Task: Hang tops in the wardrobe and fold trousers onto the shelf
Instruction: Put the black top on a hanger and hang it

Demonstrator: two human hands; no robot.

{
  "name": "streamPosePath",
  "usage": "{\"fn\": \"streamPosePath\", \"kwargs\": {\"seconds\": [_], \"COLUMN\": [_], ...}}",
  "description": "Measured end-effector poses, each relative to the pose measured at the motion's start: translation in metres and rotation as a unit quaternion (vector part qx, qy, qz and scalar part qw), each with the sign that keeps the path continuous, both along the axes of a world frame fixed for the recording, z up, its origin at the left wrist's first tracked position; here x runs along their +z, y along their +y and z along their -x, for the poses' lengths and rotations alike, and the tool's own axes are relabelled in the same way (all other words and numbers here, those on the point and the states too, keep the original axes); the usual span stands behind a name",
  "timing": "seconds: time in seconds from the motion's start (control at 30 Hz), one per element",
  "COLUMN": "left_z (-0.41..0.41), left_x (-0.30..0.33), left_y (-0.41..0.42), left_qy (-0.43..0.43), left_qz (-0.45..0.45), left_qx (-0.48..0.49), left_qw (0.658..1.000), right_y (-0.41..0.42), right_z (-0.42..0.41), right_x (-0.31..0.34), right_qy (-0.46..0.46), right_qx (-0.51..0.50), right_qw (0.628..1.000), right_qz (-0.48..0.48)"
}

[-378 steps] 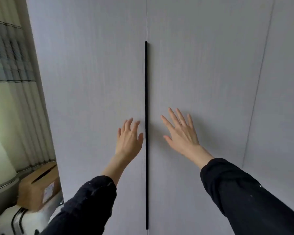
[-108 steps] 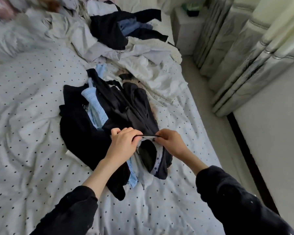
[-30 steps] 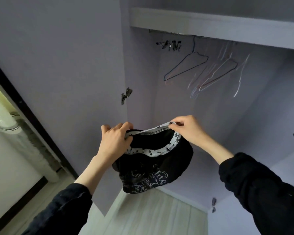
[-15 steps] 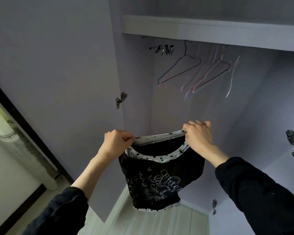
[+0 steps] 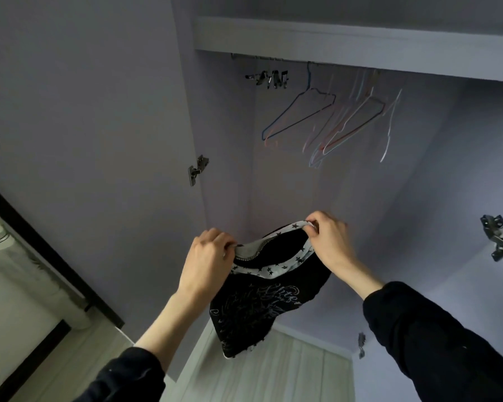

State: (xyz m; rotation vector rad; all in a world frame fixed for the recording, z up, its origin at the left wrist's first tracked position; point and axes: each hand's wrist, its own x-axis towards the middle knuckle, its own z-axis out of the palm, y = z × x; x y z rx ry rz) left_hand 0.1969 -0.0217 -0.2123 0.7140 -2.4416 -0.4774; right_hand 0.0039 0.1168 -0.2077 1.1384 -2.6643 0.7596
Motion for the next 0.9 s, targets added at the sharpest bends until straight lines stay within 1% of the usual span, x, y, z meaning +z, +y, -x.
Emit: {"fn": "streamPosePath", "kwargs": {"seconds": [0.07,0.13,0.2,0.27,0.3,0.33,0.4,0.47,0.5,0.57,0.6,0.67,0.73,0.8,0.83,0.9], "left_z": [0.000,-0.001,-0.002,0.000,0.003,0.007,0.014,0.020,0.021,0.026,0.027,0.036,0.049,0.064,0.072,0.088], "left_x": [-0.008,-0.013,-0.014,-0.014,-0.014,-0.015,-0.017,-0.019,-0.018,-0.016,-0.016,-0.016,-0.013,-0.011,-0.011,-0.010], "left_y": [-0.001,-0.009,-0.018,-0.023,-0.026,-0.029,-0.033,-0.034,-0.034,-0.036,-0.038,-0.042,-0.044,-0.047,-0.048,-0.052], "left_qy": [0.016,0.016,0.007,0.001,0.003,0.007,0.002,-0.005,-0.005,0.001,-0.001,-0.016,-0.026,-0.030,-0.034,-0.047], "left_qz": [0.019,0.013,-0.027,-0.075,-0.093,-0.106,-0.129,-0.143,-0.158,-0.192,-0.202,-0.187,-0.181,-0.192,-0.202,-0.217], "left_qx": [0.003,0.015,0.026,0.028,0.029,0.032,0.038,0.037,0.040,0.047,0.047,0.041,0.032,0.023,0.022,0.019], "left_qw": [1.000,1.000,0.999,0.997,0.995,0.994,0.991,0.989,0.987,0.980,0.978,0.981,0.983,0.981,0.978,0.975], "right_y": [-0.001,0.003,0.008,0.013,0.013,0.011,0.007,0.004,0.003,-0.002,-0.005,-0.012,-0.019,-0.024,-0.025,-0.024], "right_z": [-0.003,0.002,0.008,0.010,0.009,0.008,0.007,0.012,0.015,0.026,0.029,0.043,0.059,0.076,0.086,0.105], "right_x": [-0.006,-0.012,-0.017,-0.023,-0.024,-0.024,-0.024,-0.024,-0.024,-0.020,-0.019,-0.018,-0.018,-0.020,-0.019,-0.016], "right_qy": [0.099,0.176,0.202,0.196,0.178,0.139,0.010,-0.117,-0.169,-0.261,-0.315,-0.413,-0.471,-0.500,-0.497,-0.450], "right_qx": [0.016,0.018,0.017,0.013,0.007,-0.008,-0.053,-0.089,-0.097,-0.103,-0.101,-0.091,-0.086,-0.075,-0.065,-0.039], "right_qw": [0.995,0.984,0.978,0.977,0.980,0.984,0.991,0.982,0.976,0.959,0.944,0.905,0.875,0.859,0.862,0.890], "right_qz": [-0.006,-0.029,-0.051,-0.079,-0.094,-0.106,-0.123,-0.118,-0.101,-0.036,-0.001,0.053,0.077,0.083,0.079,0.057]}}
